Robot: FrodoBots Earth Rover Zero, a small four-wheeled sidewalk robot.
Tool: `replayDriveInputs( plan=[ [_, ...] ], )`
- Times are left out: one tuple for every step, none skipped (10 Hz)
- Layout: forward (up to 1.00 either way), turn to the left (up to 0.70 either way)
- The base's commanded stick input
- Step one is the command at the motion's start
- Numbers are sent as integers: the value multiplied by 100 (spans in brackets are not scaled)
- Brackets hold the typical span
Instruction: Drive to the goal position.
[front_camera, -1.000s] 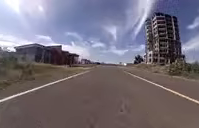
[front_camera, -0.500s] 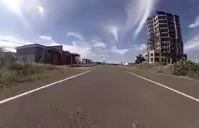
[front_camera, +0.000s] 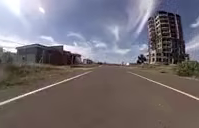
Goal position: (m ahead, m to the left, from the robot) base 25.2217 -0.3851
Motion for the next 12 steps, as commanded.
replayDriveInputs(
  plan=[
    [100, 0],
    [100, 0],
    [100, 0],
    [100, 0],
    [100, 0],
    [100, 0],
    [100, 0],
    [100, 0],
    [100, 0],
    [100, 0],
    [100, 0],
    [100, 0]
  ],
)
